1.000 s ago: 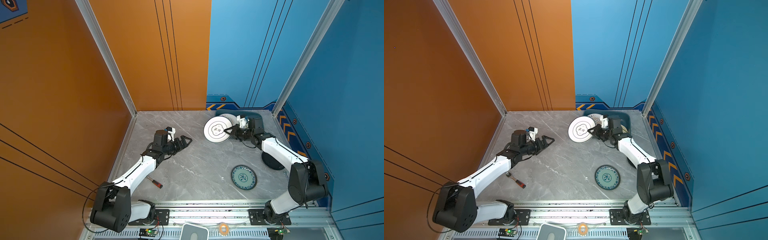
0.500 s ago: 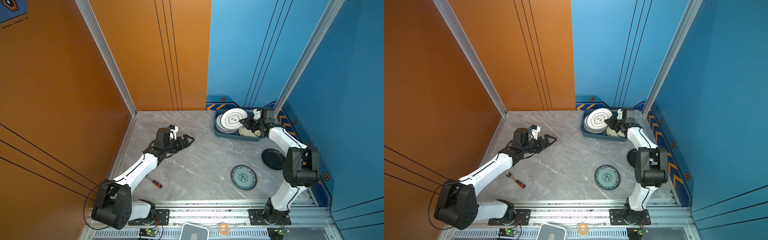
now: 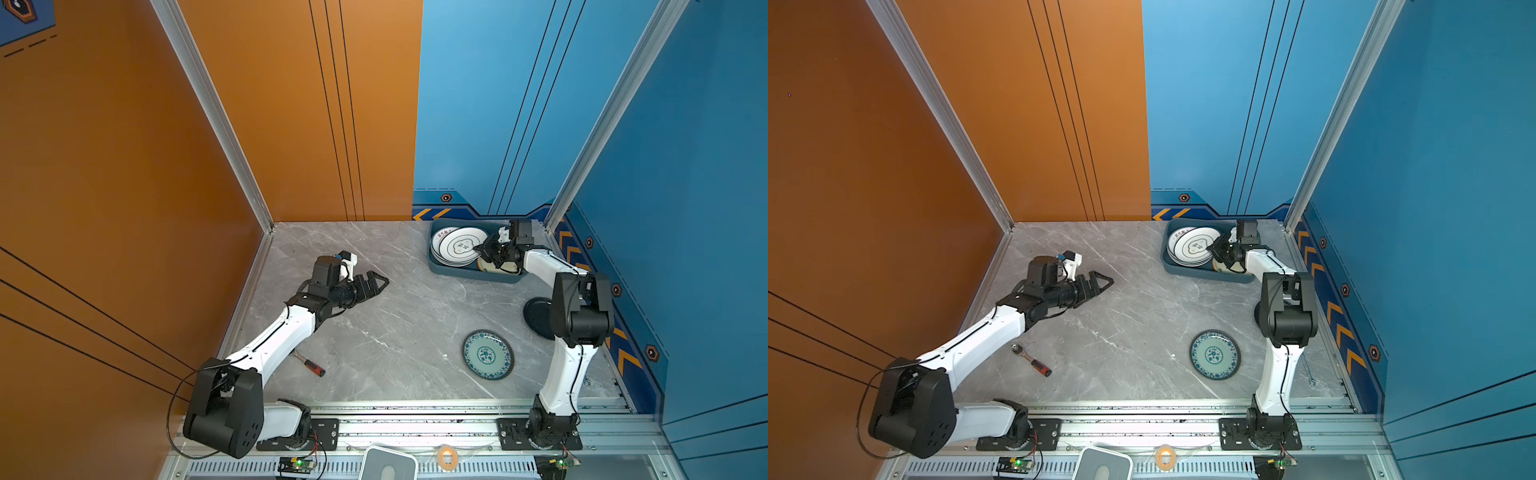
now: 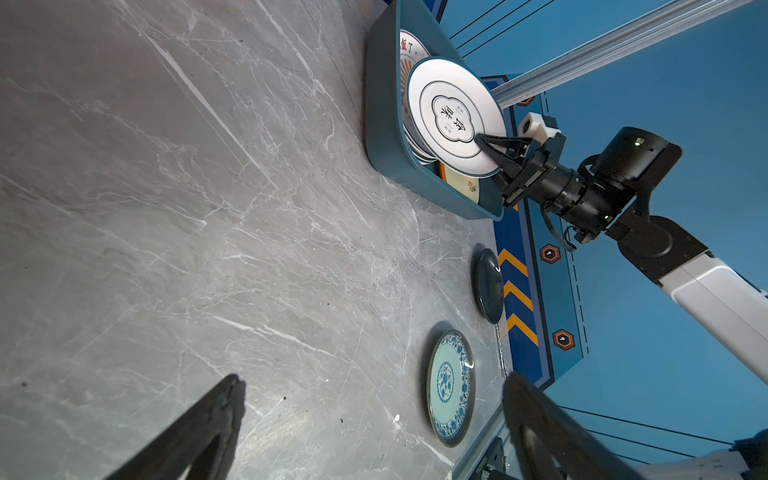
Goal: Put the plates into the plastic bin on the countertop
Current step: 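Lower the cloud-pattern plate upright against the stack and open the right gripper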
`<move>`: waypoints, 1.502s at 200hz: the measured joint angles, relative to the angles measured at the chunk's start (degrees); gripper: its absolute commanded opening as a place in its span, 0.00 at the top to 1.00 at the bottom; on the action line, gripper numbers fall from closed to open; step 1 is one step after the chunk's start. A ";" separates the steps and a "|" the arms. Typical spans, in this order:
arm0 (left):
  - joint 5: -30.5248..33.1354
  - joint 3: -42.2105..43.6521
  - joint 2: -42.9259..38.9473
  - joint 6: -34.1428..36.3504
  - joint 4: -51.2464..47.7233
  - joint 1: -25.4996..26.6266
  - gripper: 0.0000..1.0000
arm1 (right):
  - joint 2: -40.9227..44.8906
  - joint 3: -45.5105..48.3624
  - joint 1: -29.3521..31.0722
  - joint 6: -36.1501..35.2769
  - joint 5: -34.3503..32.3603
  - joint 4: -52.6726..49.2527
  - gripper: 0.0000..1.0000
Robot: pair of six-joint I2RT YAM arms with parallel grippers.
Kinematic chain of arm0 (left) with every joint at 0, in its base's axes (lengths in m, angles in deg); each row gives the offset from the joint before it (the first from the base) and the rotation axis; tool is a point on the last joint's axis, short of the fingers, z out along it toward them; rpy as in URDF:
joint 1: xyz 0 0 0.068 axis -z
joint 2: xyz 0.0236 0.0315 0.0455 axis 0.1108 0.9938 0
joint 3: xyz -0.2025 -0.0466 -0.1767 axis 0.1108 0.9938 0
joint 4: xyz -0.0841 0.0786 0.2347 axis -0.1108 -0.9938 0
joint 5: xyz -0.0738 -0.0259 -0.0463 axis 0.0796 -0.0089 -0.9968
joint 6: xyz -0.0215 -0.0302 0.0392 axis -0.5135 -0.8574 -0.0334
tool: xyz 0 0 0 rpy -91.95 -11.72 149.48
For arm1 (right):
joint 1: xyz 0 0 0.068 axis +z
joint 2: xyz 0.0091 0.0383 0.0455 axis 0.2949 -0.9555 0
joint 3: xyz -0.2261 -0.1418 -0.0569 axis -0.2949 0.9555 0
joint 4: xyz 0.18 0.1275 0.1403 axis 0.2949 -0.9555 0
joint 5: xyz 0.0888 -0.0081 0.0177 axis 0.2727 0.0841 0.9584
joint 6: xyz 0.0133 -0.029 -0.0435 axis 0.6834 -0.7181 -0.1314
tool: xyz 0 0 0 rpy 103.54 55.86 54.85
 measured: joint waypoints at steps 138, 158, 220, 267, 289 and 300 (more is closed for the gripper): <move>-0.02 -0.17 1.40 1.05 -0.02 0.00 0.02 | -5.97 -4.72 0.17 0.94 -1.11 0.42 0.67; -0.02 -0.17 1.53 1.22 -0.02 0.00 0.02 | -6.73 -5.49 0.33 0.33 -1.55 -0.55 0.62; -0.02 -0.17 1.88 1.44 -0.02 0.00 0.02 | -7.17 -8.52 1.57 -2.12 -3.74 -4.79 0.52; -0.02 -0.17 1.88 1.46 -0.04 -0.11 0.02 | -7.45 -13.42 2.97 -6.58 -8.90 -13.49 0.50; -0.02 -0.17 1.88 1.66 -0.04 -0.11 0.02 | -8.17 -15.17 3.39 -8.11 -10.58 -16.65 0.49; -0.02 -0.17 1.88 1.90 -0.04 -0.11 0.02 | -8.57 -15.63 3.48 -8.79 -11.45 -17.77 0.49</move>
